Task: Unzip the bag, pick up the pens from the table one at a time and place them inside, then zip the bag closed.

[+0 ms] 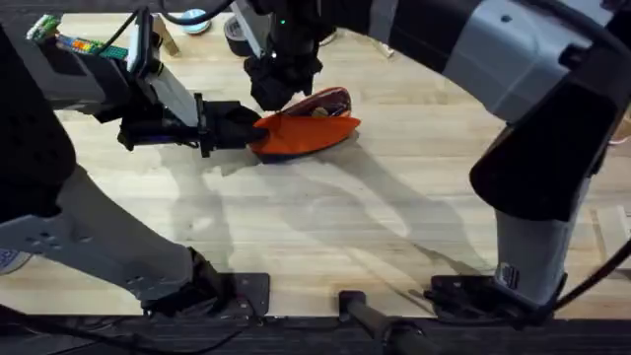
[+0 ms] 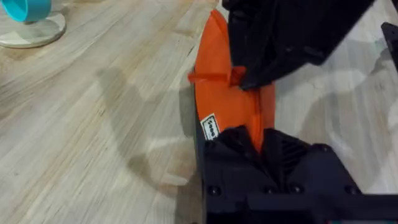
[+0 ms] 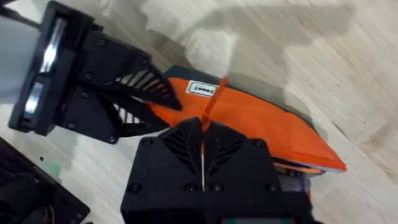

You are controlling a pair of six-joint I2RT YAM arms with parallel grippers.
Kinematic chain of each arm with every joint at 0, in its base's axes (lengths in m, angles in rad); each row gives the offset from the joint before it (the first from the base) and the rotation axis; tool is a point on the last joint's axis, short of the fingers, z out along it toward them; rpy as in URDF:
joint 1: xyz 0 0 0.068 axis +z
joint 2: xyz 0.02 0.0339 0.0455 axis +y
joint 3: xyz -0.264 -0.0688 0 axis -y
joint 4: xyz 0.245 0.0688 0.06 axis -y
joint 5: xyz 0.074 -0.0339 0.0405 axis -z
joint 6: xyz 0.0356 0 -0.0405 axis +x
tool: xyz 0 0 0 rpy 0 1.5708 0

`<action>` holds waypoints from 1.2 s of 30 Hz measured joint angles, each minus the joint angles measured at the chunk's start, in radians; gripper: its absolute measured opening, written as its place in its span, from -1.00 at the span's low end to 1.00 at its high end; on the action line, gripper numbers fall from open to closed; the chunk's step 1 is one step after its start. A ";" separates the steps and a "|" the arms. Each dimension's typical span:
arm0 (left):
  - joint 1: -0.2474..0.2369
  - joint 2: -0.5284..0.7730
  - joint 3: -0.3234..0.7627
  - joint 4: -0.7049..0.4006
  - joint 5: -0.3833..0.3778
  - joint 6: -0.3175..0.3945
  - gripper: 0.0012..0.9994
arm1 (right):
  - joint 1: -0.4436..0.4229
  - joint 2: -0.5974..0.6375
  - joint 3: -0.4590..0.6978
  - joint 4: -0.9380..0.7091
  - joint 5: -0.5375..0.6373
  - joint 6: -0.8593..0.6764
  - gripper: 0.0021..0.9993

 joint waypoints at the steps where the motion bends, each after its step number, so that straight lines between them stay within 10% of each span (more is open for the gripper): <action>1: 0.000 0.000 0.000 0.000 0.000 0.000 -0.92 | -0.005 0.000 0.000 -0.001 -0.001 0.000 -0.94; 36: 0.000 0.000 0.000 0.006 0.003 -0.010 -0.92 | -0.173 0.000 0.001 -0.099 -0.088 -0.026 -0.94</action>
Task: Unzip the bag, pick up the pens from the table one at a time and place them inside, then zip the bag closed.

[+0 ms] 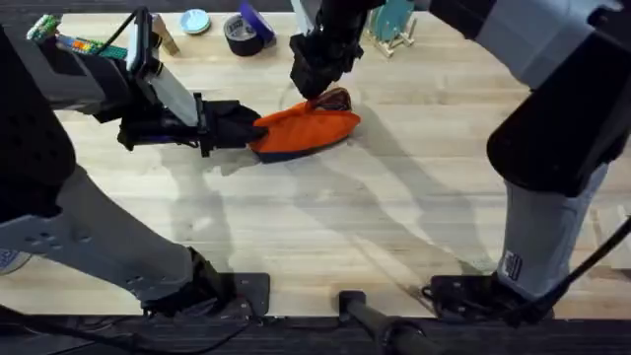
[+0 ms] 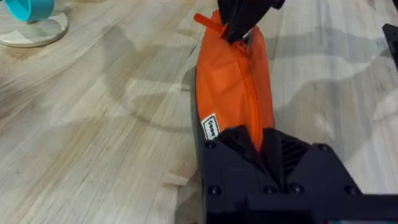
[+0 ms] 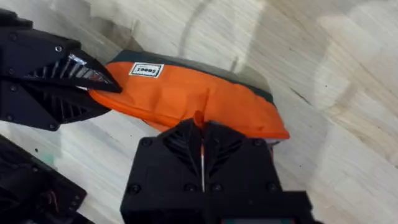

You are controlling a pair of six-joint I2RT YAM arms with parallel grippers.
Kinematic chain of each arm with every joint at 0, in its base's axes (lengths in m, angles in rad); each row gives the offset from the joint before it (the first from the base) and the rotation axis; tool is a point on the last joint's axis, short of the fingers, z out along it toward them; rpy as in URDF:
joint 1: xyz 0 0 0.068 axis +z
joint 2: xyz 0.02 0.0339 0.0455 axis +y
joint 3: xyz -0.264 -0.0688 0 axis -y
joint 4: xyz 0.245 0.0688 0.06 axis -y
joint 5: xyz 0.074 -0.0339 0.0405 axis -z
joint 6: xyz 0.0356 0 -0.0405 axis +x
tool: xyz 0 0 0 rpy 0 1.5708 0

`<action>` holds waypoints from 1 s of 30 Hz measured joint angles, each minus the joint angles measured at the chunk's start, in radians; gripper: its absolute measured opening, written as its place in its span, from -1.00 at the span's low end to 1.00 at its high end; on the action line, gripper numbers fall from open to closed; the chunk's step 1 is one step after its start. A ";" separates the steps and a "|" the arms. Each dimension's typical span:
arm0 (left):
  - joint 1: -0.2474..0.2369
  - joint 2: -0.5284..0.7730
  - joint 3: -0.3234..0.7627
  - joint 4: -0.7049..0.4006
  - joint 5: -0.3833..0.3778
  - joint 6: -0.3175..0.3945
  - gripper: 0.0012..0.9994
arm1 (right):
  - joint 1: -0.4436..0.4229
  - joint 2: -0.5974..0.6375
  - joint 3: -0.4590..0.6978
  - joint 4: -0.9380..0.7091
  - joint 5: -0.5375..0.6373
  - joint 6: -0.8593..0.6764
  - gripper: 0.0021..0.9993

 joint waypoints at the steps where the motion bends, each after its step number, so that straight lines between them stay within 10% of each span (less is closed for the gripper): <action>1: 0.000 0.000 0.000 0.000 0.000 0.000 -0.92 | -0.003 0.000 0.000 -0.001 -0.005 0.000 -0.94; 30: -0.002 0.000 0.000 0.000 0.000 -0.003 -0.92 | -0.122 0.000 0.000 -0.047 -0.006 -0.076 -0.94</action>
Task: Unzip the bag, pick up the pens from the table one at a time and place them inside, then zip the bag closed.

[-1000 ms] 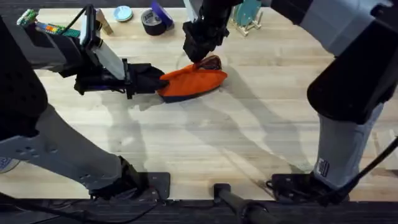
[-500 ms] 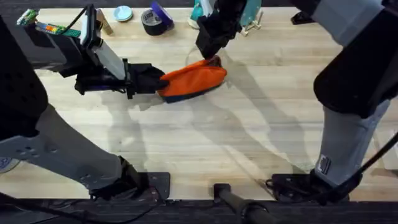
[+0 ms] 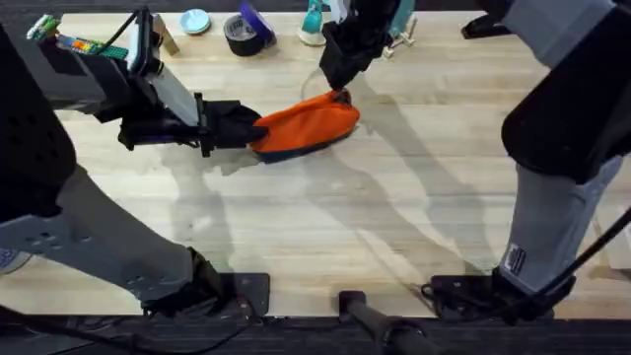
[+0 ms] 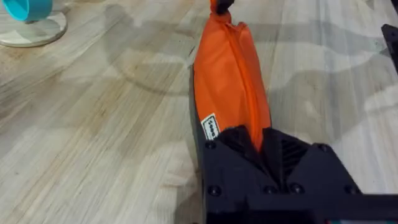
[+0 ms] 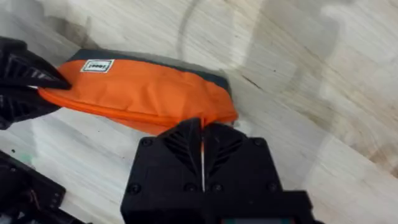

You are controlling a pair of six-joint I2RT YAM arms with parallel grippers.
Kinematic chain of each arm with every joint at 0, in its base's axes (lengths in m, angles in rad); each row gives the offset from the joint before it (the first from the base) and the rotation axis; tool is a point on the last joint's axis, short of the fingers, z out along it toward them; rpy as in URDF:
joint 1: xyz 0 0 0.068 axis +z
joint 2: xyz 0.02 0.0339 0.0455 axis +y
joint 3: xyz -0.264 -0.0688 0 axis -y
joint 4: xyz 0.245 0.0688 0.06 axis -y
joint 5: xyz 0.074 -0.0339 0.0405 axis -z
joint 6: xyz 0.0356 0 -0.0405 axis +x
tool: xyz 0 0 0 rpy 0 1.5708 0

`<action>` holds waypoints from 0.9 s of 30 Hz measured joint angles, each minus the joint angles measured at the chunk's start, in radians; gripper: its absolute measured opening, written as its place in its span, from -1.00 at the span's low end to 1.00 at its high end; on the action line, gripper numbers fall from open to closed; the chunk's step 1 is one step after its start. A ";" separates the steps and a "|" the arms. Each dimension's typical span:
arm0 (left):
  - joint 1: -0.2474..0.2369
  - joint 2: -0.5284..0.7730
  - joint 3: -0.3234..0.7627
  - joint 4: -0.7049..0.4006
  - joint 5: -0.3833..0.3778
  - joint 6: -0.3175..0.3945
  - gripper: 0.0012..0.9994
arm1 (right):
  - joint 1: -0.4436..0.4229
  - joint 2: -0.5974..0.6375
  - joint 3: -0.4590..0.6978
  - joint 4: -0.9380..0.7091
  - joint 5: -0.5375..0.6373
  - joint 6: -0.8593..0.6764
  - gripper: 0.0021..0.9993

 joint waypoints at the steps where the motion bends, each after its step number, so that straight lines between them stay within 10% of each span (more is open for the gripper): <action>1: 0.000 0.000 0.000 0.000 0.000 0.000 -0.92 | -0.004 0.000 0.000 -0.001 -0.001 -0.001 -0.94; 27: -0.003 0.000 0.000 -0.004 -0.004 -0.026 -0.92 | -0.183 0.000 0.000 0.005 0.061 -0.049 -0.94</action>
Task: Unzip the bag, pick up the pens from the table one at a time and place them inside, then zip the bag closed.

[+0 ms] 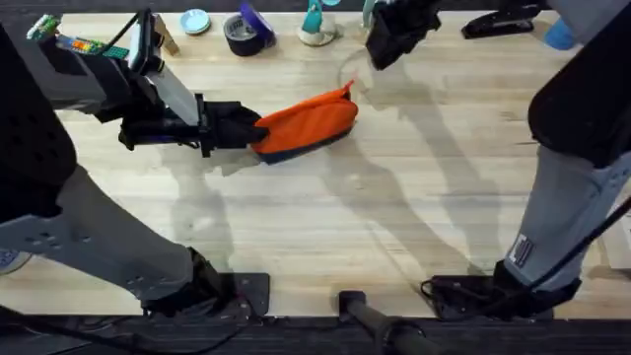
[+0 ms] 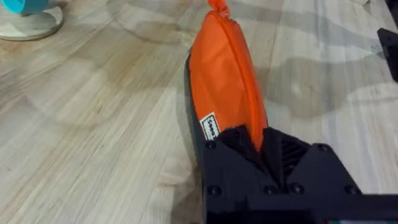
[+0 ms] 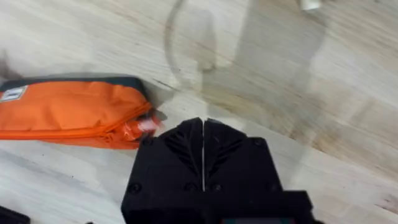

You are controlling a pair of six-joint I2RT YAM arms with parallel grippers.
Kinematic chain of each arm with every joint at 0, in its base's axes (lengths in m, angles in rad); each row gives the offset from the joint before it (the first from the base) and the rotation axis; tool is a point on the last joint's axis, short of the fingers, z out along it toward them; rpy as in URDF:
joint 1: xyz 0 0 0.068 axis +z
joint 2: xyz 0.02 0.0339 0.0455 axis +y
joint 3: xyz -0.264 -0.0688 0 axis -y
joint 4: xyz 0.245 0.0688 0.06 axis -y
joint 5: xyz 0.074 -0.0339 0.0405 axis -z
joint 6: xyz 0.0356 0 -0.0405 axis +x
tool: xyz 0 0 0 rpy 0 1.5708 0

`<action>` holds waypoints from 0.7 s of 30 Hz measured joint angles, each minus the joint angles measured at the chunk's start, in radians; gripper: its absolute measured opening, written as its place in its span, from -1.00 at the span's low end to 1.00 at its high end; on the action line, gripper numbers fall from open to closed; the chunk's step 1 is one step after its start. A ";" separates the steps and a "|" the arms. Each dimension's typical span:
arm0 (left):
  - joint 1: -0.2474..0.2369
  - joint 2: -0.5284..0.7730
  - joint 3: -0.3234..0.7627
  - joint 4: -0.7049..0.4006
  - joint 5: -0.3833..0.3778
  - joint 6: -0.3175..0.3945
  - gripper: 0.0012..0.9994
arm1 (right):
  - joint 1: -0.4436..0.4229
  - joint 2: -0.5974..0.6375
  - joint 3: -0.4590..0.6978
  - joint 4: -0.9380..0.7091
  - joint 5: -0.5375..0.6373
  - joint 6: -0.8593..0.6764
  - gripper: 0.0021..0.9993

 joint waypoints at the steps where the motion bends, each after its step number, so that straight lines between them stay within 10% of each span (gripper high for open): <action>1: 0.000 0.000 0.000 0.000 0.000 0.000 -0.92 | -0.006 0.000 0.000 -0.001 0.003 -0.002 -0.94; 21: 0.000 0.000 0.000 0.000 0.000 0.000 -0.92 | -0.009 0.000 0.000 -0.002 0.010 -0.013 -0.94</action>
